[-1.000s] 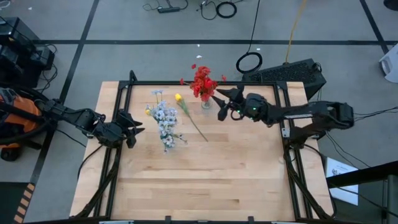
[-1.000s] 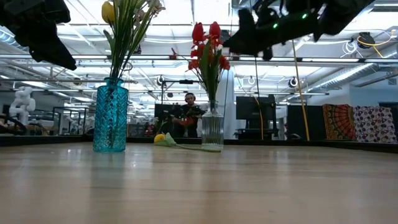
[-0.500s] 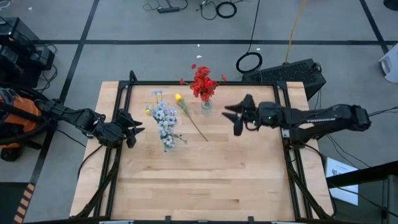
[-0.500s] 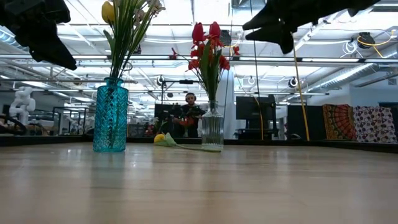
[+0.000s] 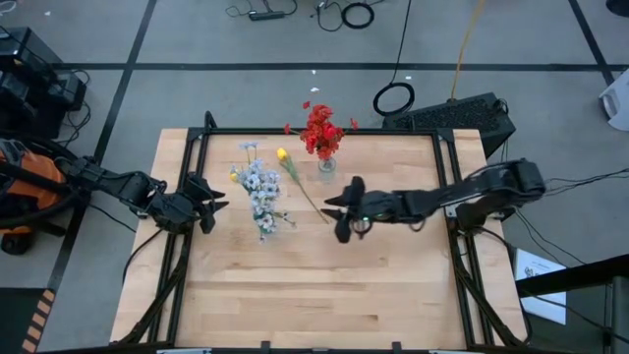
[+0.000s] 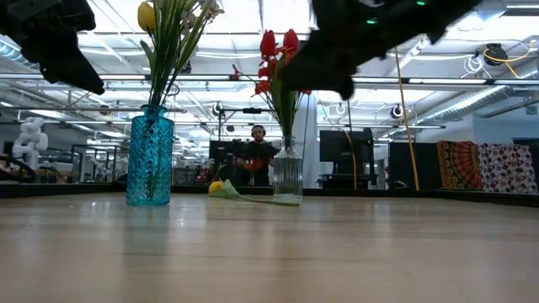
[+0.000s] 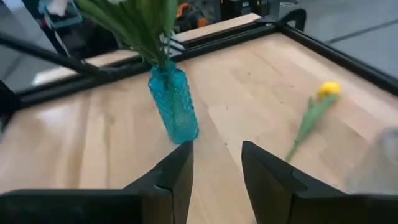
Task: Sort flowers into vase by color
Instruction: Put the yellow flower into the blue vase
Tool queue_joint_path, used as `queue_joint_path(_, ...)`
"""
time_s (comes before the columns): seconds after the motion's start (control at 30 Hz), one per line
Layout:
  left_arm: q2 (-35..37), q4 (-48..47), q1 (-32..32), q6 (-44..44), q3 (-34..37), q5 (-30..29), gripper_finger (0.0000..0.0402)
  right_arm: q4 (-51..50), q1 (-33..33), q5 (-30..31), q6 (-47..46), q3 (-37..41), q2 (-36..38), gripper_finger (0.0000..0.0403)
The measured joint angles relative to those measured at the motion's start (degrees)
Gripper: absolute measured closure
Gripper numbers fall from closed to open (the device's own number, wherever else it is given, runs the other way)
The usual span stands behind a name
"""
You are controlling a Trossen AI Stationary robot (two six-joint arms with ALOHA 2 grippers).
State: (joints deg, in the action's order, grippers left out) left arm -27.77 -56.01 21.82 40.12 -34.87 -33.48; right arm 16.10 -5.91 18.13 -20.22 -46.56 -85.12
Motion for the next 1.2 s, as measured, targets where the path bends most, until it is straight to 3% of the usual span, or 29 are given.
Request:
queue_joint_path(0.13,0.0,0.0,0.0,0.0,0.0,0.0,0.0262,-7.0,0.3,1.8,3.7,-9.9,-8.4,0.0276)
queue_joint_path(0.27,0.0,0.0,0.0,0.1,0.0,0.0,0.0262,-27.0,2.6,7.0,-2.6,-21.9,-15.2,0.0275)
queue_joint_path(0.33,0.0,0.0,0.0,0.1,0.0,0.0,0.0262,-36.5,4.1,6.2,-7.4,-27.2,-18.0,0.0272)
queue_joint_path(0.4,0.0,0.0,0.0,0.1,0.0,0.0,0.0262,-42.3,5.7,0.7,-9.3,-30.8,-20.5,0.0268)
queue_joint_path(0.5,0.0,0.0,0.0,0.1,0.0,0.0,0.0262,-43.0,7.7,-7.8,-11.1,-32.7,-23.9,0.026)
queue_joint_path(0.57,0.0,0.0,0.0,0.1,0.0,0.0,0.0262,-42.9,8.6,-10.4,-13.3,-32.7,-25.5,0.0254)
queue_joint_path(1.2,0.0,-0.1,0.0,0.0,0.0,0.3,0.0262,-45.4,7.0,-10.1,-16.7,-32.9,-34.1,0.0243)
